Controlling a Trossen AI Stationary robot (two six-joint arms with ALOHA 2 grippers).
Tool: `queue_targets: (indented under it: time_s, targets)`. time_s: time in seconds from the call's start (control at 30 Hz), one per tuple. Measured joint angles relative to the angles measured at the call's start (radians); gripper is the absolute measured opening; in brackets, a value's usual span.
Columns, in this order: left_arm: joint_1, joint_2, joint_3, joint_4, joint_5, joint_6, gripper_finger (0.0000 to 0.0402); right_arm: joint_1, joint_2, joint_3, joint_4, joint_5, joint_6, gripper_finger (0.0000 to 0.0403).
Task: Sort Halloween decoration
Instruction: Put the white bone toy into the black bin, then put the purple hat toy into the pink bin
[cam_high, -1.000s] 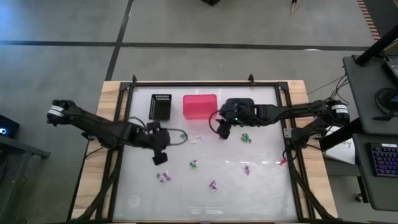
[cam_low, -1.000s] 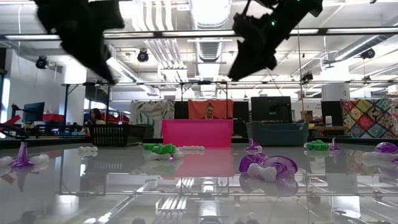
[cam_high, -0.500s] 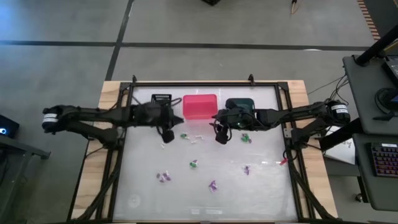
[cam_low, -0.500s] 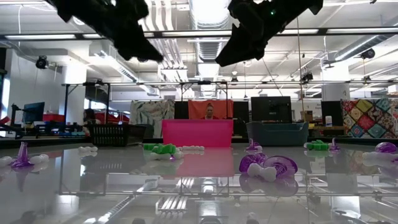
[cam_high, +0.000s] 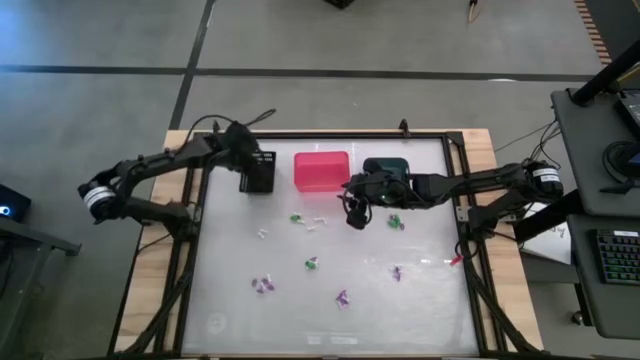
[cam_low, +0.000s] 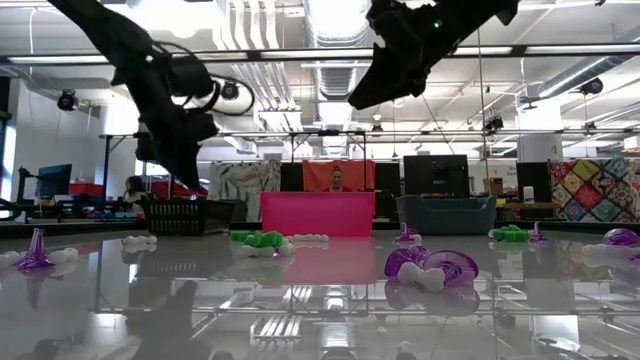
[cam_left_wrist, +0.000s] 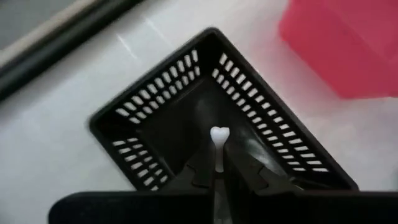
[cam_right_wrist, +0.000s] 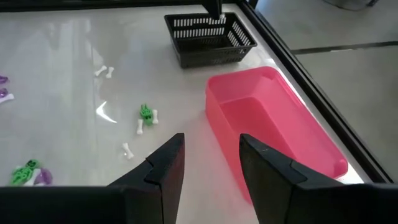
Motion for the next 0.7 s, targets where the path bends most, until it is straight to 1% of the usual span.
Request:
queue_targets:
  time_s: [0.07, 0.23, 0.3, 0.57, 0.7]
  targets:
    - [0.012, 0.024, 0.0, 0.022, 0.022, 0.007, 0.0, -0.003, 0.0, 0.0, 0.0, 0.0, 0.0, 0.0146]
    - [0.012, 0.075, 0.011, 0.008, -0.043, 0.008, 0.0, -0.003, 0.0, 0.0, 0.0, 0.001, 0.001, 0.0146]
    - [0.012, 0.085, 0.013, 0.01, -0.046, 0.008, 0.0004, -0.003, 0.0, 0.0, 0.0, 0.0, 0.006, 0.0146]
    - [0.012, 0.075, 0.013, 0.009, -0.048, 0.008, 0.005, -0.003, 0.0, 0.0, 0.0, 0.0, 0.013, 0.0146]
    - [0.009, 0.056, 0.013, 0.004, -0.048, 0.007, 0.0065, -0.003, 0.0, 0.0, 0.0, 0.0, 0.024, 0.0146]
